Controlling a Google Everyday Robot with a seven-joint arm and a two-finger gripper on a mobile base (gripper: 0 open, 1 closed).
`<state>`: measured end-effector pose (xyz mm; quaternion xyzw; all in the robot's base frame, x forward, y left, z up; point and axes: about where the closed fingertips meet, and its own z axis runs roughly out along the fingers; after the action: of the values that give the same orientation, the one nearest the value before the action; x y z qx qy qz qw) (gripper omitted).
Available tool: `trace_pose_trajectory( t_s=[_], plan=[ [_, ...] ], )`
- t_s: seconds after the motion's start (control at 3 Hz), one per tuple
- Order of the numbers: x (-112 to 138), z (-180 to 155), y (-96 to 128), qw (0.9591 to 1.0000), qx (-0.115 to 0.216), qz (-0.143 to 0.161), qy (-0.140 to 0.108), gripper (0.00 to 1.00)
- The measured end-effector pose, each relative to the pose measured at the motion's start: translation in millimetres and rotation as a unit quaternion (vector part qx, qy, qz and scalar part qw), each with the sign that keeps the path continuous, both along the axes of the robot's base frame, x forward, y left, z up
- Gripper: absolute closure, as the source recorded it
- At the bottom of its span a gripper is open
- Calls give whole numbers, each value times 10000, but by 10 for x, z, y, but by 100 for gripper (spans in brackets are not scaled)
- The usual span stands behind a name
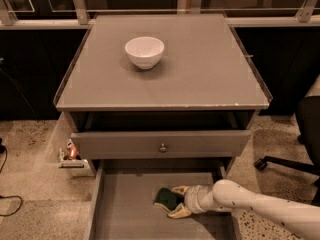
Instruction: Pick sponge from middle drawer and place on counter
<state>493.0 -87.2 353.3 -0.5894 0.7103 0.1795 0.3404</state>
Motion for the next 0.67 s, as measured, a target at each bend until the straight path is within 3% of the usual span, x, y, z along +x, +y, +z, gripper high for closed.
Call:
trace_pose_trajectory(
  t_s=[0.33, 0.67],
  plan=[
    [0, 0, 0, 10000, 0, 0, 0, 89],
    [0, 0, 0, 10000, 1, 0, 1, 100]
  ],
)
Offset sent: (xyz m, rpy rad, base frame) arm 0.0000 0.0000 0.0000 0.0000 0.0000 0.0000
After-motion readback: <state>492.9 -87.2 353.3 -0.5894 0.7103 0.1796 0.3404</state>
